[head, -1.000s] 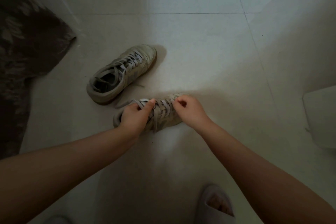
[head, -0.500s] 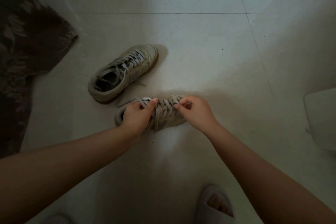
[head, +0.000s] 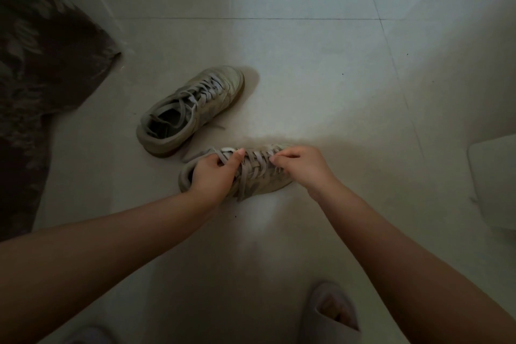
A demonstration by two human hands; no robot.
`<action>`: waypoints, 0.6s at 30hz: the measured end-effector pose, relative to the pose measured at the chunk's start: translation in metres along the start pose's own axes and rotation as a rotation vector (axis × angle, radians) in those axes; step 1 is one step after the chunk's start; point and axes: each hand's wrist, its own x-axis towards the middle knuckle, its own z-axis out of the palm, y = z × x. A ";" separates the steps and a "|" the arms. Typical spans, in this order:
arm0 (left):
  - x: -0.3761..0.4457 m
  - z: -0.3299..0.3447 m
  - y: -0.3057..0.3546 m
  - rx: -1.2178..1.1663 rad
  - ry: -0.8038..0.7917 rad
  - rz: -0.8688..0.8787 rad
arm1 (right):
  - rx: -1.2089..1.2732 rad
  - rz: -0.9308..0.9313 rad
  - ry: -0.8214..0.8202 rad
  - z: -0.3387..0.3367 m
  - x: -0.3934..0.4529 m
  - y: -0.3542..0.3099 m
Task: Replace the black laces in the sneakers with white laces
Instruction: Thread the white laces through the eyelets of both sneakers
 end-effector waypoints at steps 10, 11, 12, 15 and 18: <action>-0.001 0.000 0.002 -0.009 -0.002 -0.022 | -0.465 -0.436 0.254 0.016 -0.009 0.009; -0.002 -0.001 0.003 -0.010 0.000 -0.026 | -0.403 -0.386 0.233 0.017 -0.007 0.008; -0.002 0.000 0.004 0.003 0.003 -0.027 | -0.346 -0.351 0.217 0.018 -0.007 0.006; -0.003 0.001 0.006 0.059 0.012 -0.028 | -0.207 -0.298 0.195 0.021 -0.005 0.005; -0.003 0.003 0.010 0.069 0.024 -0.061 | -0.156 -0.205 0.202 0.023 -0.001 0.002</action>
